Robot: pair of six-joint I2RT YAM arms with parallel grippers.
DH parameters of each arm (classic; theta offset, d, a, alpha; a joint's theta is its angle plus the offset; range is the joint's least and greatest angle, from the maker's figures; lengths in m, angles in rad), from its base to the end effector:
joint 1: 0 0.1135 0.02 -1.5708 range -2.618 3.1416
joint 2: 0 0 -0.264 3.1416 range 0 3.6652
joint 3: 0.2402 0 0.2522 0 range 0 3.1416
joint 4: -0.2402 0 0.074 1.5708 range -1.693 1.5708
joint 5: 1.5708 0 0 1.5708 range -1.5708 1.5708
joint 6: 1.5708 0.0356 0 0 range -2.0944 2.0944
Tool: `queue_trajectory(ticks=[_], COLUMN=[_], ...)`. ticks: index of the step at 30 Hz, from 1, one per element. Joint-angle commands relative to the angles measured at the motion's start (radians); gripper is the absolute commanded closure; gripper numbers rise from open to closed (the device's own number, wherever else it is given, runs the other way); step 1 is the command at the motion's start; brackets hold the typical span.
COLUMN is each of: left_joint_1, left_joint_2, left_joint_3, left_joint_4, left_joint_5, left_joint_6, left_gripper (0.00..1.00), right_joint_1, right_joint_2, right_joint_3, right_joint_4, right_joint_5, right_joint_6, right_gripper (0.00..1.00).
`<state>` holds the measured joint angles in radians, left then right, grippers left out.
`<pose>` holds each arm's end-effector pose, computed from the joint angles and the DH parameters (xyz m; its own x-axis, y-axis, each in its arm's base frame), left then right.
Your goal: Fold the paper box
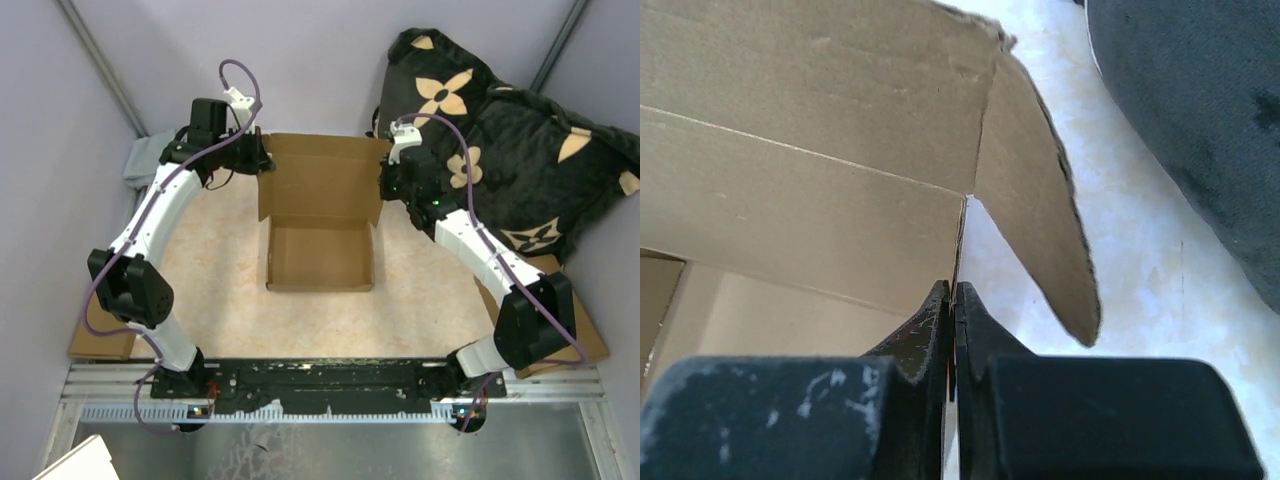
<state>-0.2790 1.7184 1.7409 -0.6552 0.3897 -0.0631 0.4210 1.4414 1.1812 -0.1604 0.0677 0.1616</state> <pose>0.3699 -0.1200 0.3769 -0.6020 0.1118 -0.7907 0.5123 0.8135 -0.2751 0.3095 0.1360 0.3255 -0.4243 -0.0141 -0.9054 -0.2868 0.9505 0.1196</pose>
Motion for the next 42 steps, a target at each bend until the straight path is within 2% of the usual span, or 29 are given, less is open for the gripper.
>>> queue_trajectory(ticks=[1,6,14,17,25,31,37,42], left_joint_1=[-0.011,-0.011,-0.011,-0.011,-0.011,-0.011,-0.011,-0.014], left_joint_2=[-0.057,-0.091,-0.096,-0.112,-0.151,-0.145,-0.123,-0.146], left_joint_3=[-0.073,-0.121,-0.087,-0.130,-0.309,-0.363,-0.288,-0.284], left_joint_4=[0.211,0.299,0.348,0.377,0.425,0.396,0.205,0.146], left_joint_5=[0.041,0.040,-0.014,-0.035,-0.037,-0.023,-0.045,-0.069], left_joint_6=[-0.174,-0.237,-0.273,-0.283,-0.380,-0.410,-0.347,-0.323], left_gripper=[0.96,0.94,0.88,0.84,0.85,0.81,0.77,0.72], right_joint_1=[0.041,0.119,0.177,0.189,0.259,0.284,0.286,0.286], right_joint_2=[-0.052,-0.055,-0.028,-0.019,0.011,0.043,0.018,-0.024], right_joint_3=[-0.052,-0.081,-0.052,-0.070,-0.189,-0.206,-0.213,-0.242], right_joint_4=[0.226,0.361,0.496,0.552,0.709,0.691,0.627,0.590], right_joint_5=[0.023,0.153,0.268,0.301,0.407,0.453,0.480,0.480], right_joint_6=[0.082,0.018,-0.077,-0.088,-0.119,-0.087,-0.057,-0.021], right_gripper=[1.00,1.00,1.00,1.00,1.00,1.00,1.00,1.00])
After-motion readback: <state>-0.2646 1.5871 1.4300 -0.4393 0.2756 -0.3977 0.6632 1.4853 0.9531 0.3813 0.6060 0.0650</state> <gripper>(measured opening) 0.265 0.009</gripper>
